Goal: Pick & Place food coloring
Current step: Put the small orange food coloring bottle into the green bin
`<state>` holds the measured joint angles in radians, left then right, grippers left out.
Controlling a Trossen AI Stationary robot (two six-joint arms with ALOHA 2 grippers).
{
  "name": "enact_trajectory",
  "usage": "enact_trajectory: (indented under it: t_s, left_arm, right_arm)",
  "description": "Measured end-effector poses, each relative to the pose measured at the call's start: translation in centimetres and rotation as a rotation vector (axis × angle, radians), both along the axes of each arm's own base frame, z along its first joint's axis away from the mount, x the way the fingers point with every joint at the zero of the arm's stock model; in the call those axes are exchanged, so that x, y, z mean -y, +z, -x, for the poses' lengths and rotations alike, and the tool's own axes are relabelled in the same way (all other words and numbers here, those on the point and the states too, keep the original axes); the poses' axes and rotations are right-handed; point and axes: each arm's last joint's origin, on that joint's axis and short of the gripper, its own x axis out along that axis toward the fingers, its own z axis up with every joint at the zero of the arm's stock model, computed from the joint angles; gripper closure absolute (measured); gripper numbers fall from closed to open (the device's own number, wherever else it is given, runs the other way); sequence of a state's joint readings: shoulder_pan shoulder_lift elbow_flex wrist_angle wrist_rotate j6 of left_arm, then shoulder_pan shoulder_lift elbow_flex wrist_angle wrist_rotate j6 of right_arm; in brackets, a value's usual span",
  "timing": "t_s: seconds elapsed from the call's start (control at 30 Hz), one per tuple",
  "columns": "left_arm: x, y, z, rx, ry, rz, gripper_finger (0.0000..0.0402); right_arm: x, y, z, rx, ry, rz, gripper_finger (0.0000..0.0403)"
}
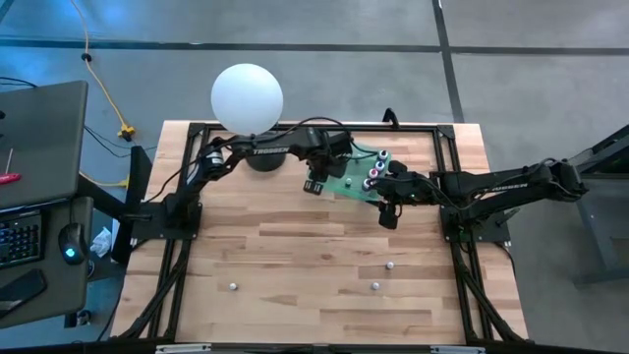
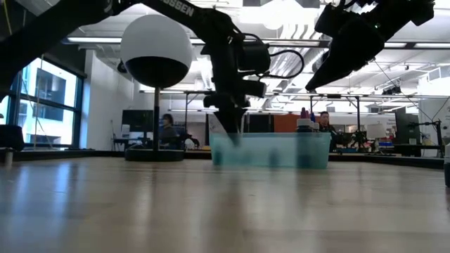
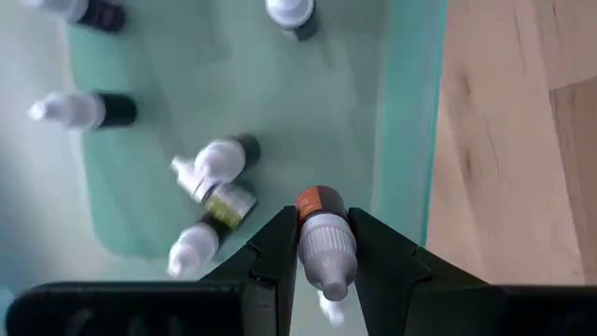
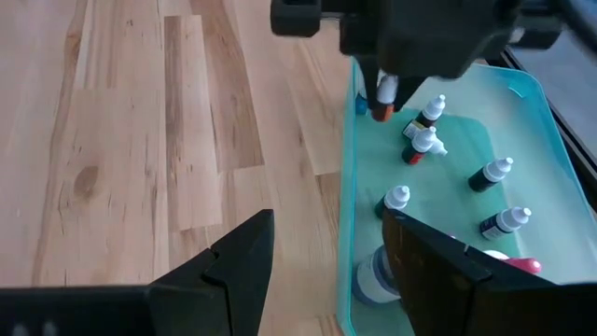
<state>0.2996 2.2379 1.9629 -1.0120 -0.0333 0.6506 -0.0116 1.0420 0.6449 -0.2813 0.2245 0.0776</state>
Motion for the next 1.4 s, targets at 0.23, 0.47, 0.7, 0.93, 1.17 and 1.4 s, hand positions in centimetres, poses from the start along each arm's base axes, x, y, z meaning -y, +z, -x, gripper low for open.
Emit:
enact_trajectory:
  t_s: [0.23,0.47,0.7,0.93,1.17,1.4]
  left_arm:
    - [0.0,-1.5,-0.1,-0.050,-0.014,0.029,0.0318]
    - [-0.1,-1.7,-0.3,-0.037,-0.014,0.024,0.0318]
    - [-0.1,-1.7,-0.3,-0.042,-0.028,0.021,0.0318]
    - [-0.1,-1.7,-0.3,-0.042,-0.028,0.022,0.0318]
    - [-0.1,-1.7,-0.2,-0.050,-0.028,0.024,0.0310]
    - [0.0,-1.8,0.0,-0.066,-0.045,0.033,0.0244]
  right_arm:
    - [0.0,0.0,0.0,-0.005,0.000,0.000,0.0208]
    - [0.0,-0.1,0.0,-0.007,0.001,0.000,0.0208]
    - [0.0,0.0,0.0,-0.006,0.001,0.000,0.0208]
    - [0.0,0.0,0.0,-0.007,0.000,0.000,0.0208]
    - [0.0,-0.1,0.0,-0.007,0.000,0.000,0.0208]
    - [0.0,-0.1,0.0,-0.008,0.003,0.003,0.0208]
